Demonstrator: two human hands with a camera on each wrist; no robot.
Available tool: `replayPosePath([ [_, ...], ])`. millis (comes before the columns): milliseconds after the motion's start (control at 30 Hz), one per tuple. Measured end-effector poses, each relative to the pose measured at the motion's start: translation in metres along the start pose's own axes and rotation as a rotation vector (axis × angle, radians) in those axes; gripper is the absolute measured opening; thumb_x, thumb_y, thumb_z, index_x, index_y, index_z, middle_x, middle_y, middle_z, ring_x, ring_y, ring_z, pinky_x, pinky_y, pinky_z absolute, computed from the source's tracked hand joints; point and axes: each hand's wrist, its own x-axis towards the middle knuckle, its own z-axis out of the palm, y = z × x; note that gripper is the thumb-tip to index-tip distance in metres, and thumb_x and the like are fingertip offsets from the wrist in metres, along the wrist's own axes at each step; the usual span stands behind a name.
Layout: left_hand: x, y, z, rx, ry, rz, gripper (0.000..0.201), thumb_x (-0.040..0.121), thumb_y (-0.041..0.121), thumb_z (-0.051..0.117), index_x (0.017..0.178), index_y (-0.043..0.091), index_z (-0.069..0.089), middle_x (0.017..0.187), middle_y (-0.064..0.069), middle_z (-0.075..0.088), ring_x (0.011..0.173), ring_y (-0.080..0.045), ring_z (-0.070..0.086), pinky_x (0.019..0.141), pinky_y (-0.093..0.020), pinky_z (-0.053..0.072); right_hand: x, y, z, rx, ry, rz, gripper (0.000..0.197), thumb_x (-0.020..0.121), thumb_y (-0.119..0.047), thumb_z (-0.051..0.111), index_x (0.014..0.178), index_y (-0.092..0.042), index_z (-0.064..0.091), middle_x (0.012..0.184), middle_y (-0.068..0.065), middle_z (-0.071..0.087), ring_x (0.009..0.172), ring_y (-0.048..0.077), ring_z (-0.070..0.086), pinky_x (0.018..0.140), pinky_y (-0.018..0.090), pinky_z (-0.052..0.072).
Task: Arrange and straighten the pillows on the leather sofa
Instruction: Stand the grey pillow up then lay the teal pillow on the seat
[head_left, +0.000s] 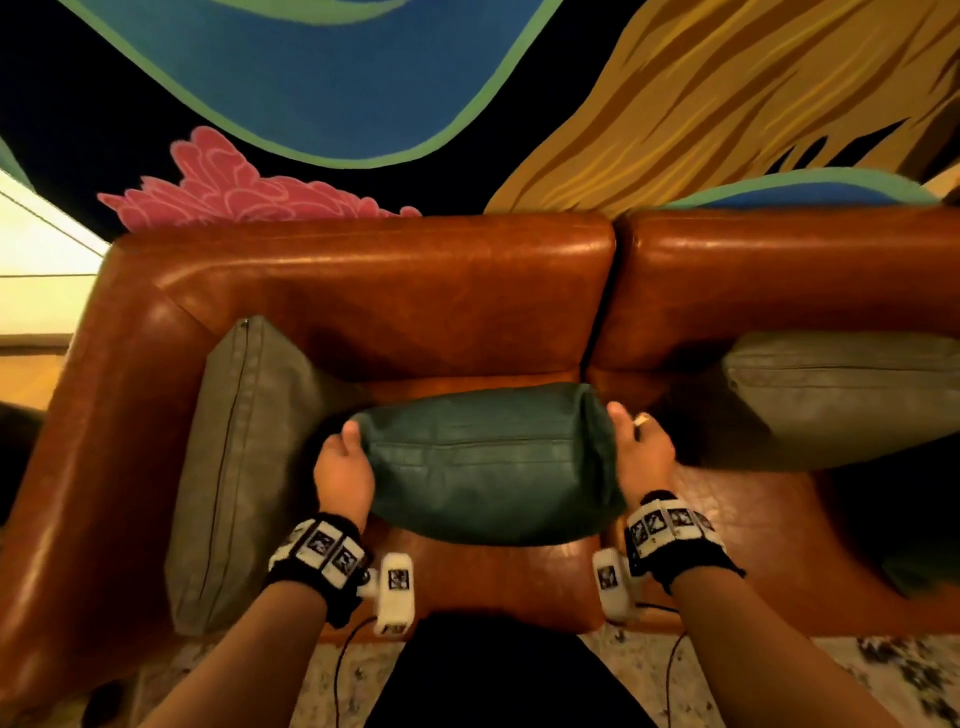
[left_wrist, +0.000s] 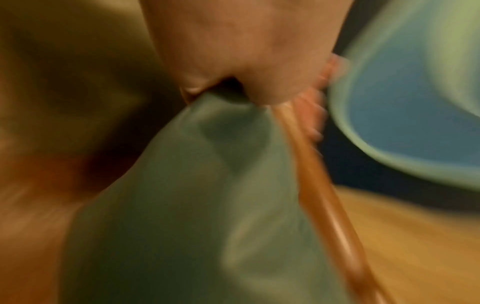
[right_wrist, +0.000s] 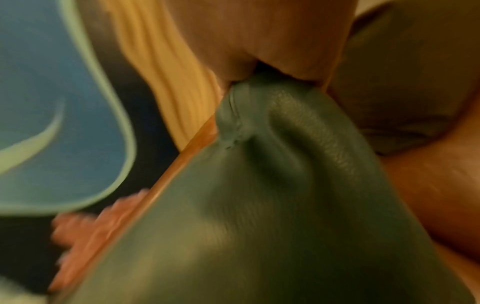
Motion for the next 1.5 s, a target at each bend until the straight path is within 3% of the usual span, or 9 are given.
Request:
replayPosePath([
  [100, -0.008, 0.016, -0.008, 0.011, -0.075, 0.224, 0.043, 0.105, 0.037, 0.041, 0.101, 0.001, 0.065, 0.100, -0.021, 0.069, 0.098, -0.033, 0.063, 0.086, -0.039, 0.044, -0.005, 0.001, -0.014, -0.253, -0.134, -0.267, 0.031, 0.097, -0.038, 0.057, 0.077, -0.019, 0.043, 0.066, 0.001, 0.053, 0.070, 0.027, 0.058, 0.065, 0.034, 0.040],
  [367, -0.011, 0.002, -0.027, -0.075, -0.120, 0.267, 0.026, 0.102, 0.032, 0.054, 0.089, 0.012, 0.065, 0.086, -0.004, 0.070, 0.083, -0.015, 0.063, 0.078, -0.033, 0.047, 0.004, 0.025, -0.056, -0.278, -0.009, -0.210, 0.028, 0.100, -0.031, 0.051, 0.084, -0.008, 0.052, 0.069, 0.012, 0.057, 0.071, 0.034, 0.059, 0.065, 0.033, 0.036],
  [633, -0.014, -0.040, -0.002, -0.372, -0.296, -0.111, 0.021, 0.091, 0.013, 0.069, 0.106, -0.001, 0.068, 0.108, -0.026, 0.071, 0.097, -0.035, 0.068, 0.097, -0.059, 0.051, 0.016, 0.057, -0.022, -0.505, 0.064, 0.117, 0.036, 0.090, -0.010, 0.060, 0.123, 0.004, 0.053, 0.122, 0.035, 0.057, 0.117, 0.050, 0.052, 0.096, 0.051, 0.041],
  [733, -0.012, -0.047, 0.002, -0.404, -0.322, -0.119, 0.021, 0.089, 0.014, 0.072, 0.105, 0.001, 0.069, 0.107, -0.023, 0.073, 0.105, -0.042, 0.067, 0.097, -0.057, 0.051, -0.020, 0.030, 0.040, -0.717, 0.020, -0.326, 0.067, 0.078, -0.013, 0.064, 0.141, -0.002, 0.045, 0.146, 0.024, 0.045, 0.139, 0.044, 0.036, 0.115, 0.055, 0.022],
  [867, -0.005, -0.058, -0.002, -0.400, -0.375, -0.181, 0.026, 0.079, 0.023, 0.081, 0.099, 0.009, 0.075, 0.101, -0.019, 0.076, 0.099, -0.037, 0.070, 0.097, -0.056, 0.053, -0.107, -0.015, 0.151, -0.761, -0.412, -0.900, 0.065, 0.089, -0.025, 0.056, 0.149, -0.011, 0.038, 0.156, 0.010, 0.039, 0.148, 0.028, 0.028, 0.121, 0.054, 0.017],
  [1100, 0.006, -0.072, -0.015, -0.295, -0.298, -0.034, 0.018, 0.084, 0.008, 0.077, 0.102, 0.006, 0.074, 0.099, -0.013, 0.077, 0.092, -0.025, 0.071, 0.089, -0.042, 0.056, -0.080, 0.030, 0.166, -0.941, -0.536, -1.020, 0.064, 0.099, -0.048, 0.035, 0.156, -0.025, 0.020, 0.164, 0.000, 0.021, 0.152, 0.019, 0.017, 0.122, 0.049, 0.006],
  [1267, 0.015, -0.070, -0.010, -0.379, -0.312, -0.119, 0.019, 0.087, 0.008, 0.074, 0.104, 0.002, 0.073, 0.105, -0.020, 0.075, 0.097, -0.032, 0.070, 0.091, -0.047, 0.055, -0.015, 0.080, 0.070, -1.045, -0.390, -0.731, 0.069, 0.096, -0.059, 0.028, 0.157, -0.030, 0.017, 0.164, -0.002, 0.018, 0.151, 0.020, 0.020, 0.122, 0.054, 0.007],
  [1400, 0.018, -0.070, 0.002, -0.445, -0.298, -0.187, 0.027, 0.088, 0.012, 0.073, 0.110, -0.003, 0.069, 0.110, -0.023, 0.073, 0.105, -0.038, 0.069, 0.092, -0.048, 0.057, 0.019, 0.098, 0.011, -1.006, -0.263, -0.343, 0.073, 0.093, -0.069, 0.034, 0.156, -0.043, 0.008, 0.165, -0.003, 0.008, 0.153, 0.032, 0.009, 0.114, 0.057, -0.019],
  [1500, 0.021, -0.066, 0.004, -0.469, -0.268, -0.244, 0.032, 0.090, 0.019, 0.072, 0.113, -0.002, 0.067, 0.112, -0.020, 0.072, 0.105, -0.034, 0.069, 0.078, -0.038, 0.059, 0.039, 0.104, -0.011, -0.421, -0.227, 0.069, 0.088, 0.084, -0.070, 0.056, 0.153, -0.021, 0.030, 0.153, 0.012, 0.041, 0.142, 0.037, 0.036, 0.117, 0.051, 0.022],
])
